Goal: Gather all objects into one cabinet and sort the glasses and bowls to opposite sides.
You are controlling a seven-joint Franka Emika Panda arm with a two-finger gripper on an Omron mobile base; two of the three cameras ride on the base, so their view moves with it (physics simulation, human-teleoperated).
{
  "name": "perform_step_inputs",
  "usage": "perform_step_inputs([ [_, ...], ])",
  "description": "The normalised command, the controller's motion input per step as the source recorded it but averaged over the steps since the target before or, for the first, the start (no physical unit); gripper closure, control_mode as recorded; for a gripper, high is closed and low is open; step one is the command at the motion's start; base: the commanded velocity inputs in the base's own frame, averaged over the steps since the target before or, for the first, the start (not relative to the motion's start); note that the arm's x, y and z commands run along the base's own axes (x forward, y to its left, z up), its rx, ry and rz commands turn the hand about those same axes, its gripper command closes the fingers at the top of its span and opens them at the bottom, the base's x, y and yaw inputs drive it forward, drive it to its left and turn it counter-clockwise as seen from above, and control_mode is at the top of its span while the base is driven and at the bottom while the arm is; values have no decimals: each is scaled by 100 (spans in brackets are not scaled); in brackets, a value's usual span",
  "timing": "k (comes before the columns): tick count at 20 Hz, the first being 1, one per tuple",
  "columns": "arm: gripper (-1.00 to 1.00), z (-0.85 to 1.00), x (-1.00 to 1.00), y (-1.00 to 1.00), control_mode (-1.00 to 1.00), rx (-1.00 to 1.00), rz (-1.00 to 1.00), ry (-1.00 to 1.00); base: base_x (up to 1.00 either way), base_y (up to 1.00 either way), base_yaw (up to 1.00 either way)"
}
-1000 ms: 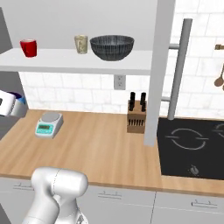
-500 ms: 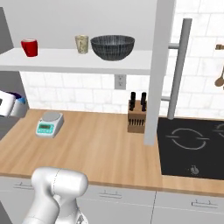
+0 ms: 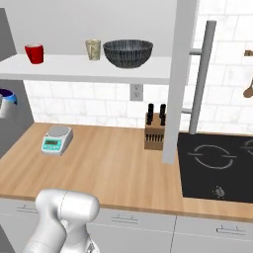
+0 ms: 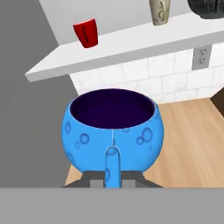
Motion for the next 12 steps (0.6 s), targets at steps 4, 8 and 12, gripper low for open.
perform_step_inputs([
  [4,100,9,38,16,-100,-4,0,-10,0,0,0],
  [8,100,0,58,1,-100,-6,0,-11,0,0,0],
  [12,100,0,55,0,-100,-12,0,-13,0,0,0],
])
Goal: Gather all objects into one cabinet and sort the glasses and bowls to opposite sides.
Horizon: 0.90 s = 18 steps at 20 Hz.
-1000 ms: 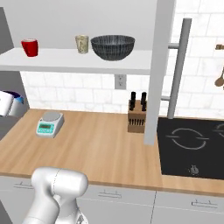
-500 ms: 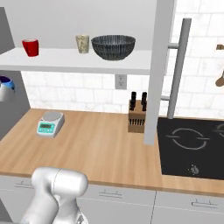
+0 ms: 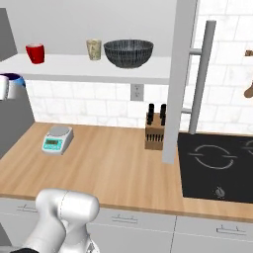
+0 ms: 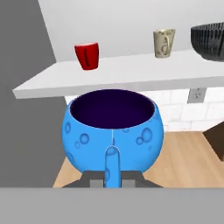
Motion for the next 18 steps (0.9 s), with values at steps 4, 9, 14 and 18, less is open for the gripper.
perform_step_inputs([
  [4,100,3,18,1,-100,-11,0,-14,0,0,0],
  [9,100,27,0,0,-100,-3,0,-3,0,0,0],
  [14,100,31,0,-1,-100,0,0,0,0,0,0],
  [18,100,5,24,-16,-100,-1,3,0,0,0,0],
])
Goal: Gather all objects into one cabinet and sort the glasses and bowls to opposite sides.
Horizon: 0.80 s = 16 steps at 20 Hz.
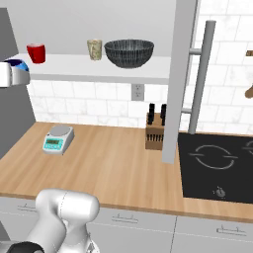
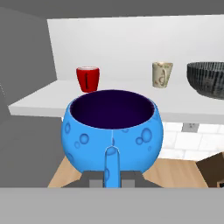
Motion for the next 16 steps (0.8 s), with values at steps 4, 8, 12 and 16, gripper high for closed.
perform_step_inputs([
  [4,100,-21,61,-15,-100,-5,5,0,0,0,0],
  [8,100,-30,58,-7,-100,-8,4,-1,0,0,0],
  [12,100,-11,31,-2,-100,-12,1,-9,0,0,0],
  [16,100,10,9,-3,-100,-5,0,-4,0,0,0],
])
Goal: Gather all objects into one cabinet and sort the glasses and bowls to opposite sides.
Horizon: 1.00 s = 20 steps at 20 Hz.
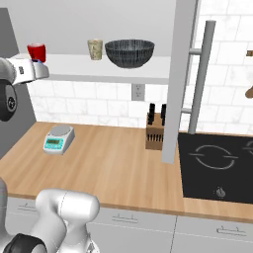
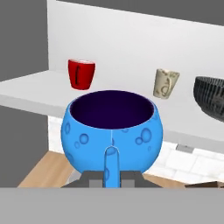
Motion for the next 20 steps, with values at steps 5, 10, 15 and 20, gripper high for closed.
perform_step_inputs([
  [5,100,20,44,0,-100,0,0,7,0,0,0],
  [10,100,4,69,0,-100,-1,-1,5,0,0,0],
  [15,100,-3,65,0,-100,-5,-1,-1,0,0,0],
  [20,100,-3,59,0,-100,-1,0,0,0,0,0],
])
